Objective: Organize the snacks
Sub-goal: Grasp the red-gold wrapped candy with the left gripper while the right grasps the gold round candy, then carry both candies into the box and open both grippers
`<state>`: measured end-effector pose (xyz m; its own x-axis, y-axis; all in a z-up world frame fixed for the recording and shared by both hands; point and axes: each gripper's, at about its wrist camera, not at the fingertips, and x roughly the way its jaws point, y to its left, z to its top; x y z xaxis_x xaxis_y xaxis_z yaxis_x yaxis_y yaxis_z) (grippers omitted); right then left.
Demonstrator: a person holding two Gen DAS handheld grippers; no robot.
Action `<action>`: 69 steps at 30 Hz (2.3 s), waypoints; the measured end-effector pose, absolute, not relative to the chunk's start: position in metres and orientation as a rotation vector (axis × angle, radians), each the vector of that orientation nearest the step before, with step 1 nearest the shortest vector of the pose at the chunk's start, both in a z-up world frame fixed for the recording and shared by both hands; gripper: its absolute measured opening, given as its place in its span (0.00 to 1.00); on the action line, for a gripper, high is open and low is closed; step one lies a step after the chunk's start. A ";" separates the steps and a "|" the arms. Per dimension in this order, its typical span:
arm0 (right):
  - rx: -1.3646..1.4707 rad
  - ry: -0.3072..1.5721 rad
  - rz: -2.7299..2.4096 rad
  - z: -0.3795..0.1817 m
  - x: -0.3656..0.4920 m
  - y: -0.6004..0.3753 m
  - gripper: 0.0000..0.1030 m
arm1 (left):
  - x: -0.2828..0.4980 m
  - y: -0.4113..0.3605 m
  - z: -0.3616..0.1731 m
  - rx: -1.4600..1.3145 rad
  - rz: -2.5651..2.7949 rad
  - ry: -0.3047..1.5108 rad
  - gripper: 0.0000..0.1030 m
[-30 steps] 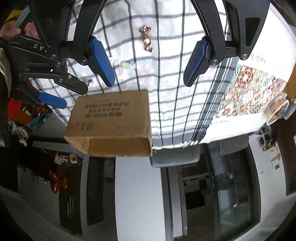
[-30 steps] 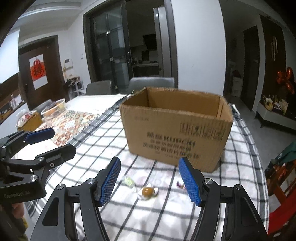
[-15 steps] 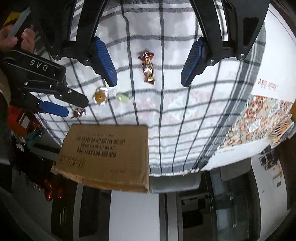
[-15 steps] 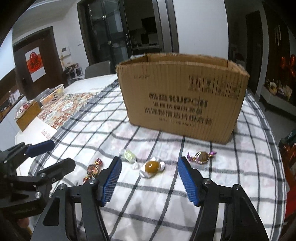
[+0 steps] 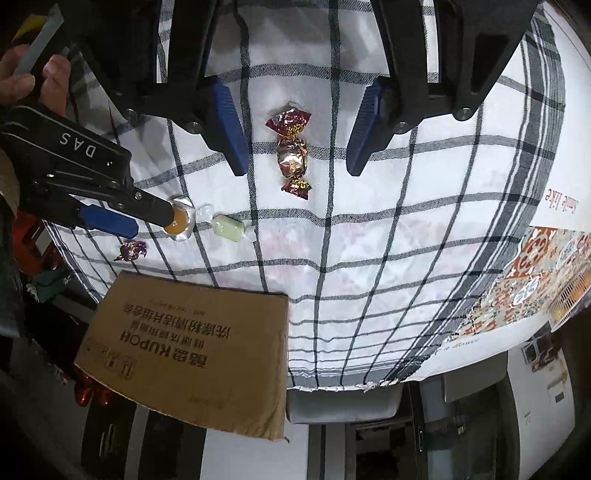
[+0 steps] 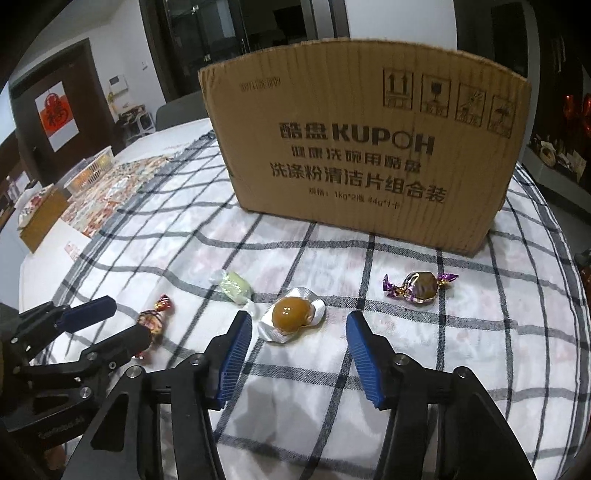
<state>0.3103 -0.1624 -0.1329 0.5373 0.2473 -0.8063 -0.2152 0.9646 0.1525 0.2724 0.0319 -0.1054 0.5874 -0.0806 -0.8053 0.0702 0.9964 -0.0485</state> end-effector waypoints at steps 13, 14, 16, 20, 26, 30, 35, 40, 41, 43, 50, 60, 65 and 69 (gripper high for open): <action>0.053 0.999 0.286 -0.148 0.326 -0.159 0.45 | 0.287 0.031 -0.116 -0.041 -0.099 0.970 0.37; 0.051 0.999 0.285 -0.149 0.327 -0.158 0.45 | 0.287 0.031 -0.116 -0.042 -0.099 0.972 0.35; 0.045 0.998 0.287 -0.149 0.328 -0.158 0.43 | 0.288 0.029 -0.118 -0.039 -0.098 0.973 0.30; 0.048 0.998 0.295 -0.148 0.328 -0.157 0.35 | 0.290 0.028 -0.119 -0.045 -0.096 0.979 0.19; 0.036 0.982 0.288 -0.144 0.323 -0.156 0.35 | 0.289 0.027 -0.113 -0.037 -0.099 0.959 0.19; 0.046 0.961 0.291 -0.134 0.316 -0.158 0.35 | 0.287 0.023 -0.105 -0.034 -0.110 0.940 0.19; 0.048 0.923 0.286 -0.117 0.306 -0.162 0.35 | 0.280 0.020 -0.091 -0.028 -0.125 0.908 0.19; 0.052 0.882 0.280 -0.097 0.295 -0.167 0.35 | 0.272 0.016 -0.074 -0.027 -0.144 0.874 0.19; 0.053 0.870 0.278 -0.092 0.292 -0.169 0.35 | 0.271 0.016 -0.070 -0.025 -0.147 0.866 0.19; 0.058 0.853 0.274 -0.084 0.288 -0.171 0.35 | 0.268 0.014 -0.061 -0.021 -0.155 0.845 0.19; 0.069 0.797 0.263 -0.058 0.280 -0.180 0.35 | 0.261 0.005 -0.033 -0.004 -0.182 0.779 0.19; 0.048 0.702 0.228 -0.022 0.276 -0.191 0.35 | 0.268 -0.004 0.001 0.018 -0.200 0.697 0.19; 0.050 0.661 0.213 -0.006 0.278 -0.199 0.35 | 0.277 -0.010 0.018 0.040 -0.222 0.661 0.19; 0.057 0.631 0.197 0.006 0.282 -0.206 0.35 | 0.284 -0.016 0.032 0.048 -0.244 0.631 0.19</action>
<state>0.2825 -0.2059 0.0063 0.7895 0.2006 -0.5801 -0.1659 0.9796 0.1130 0.2843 -0.0159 0.0319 0.7799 -0.2115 -0.5892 0.2407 0.9702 -0.0297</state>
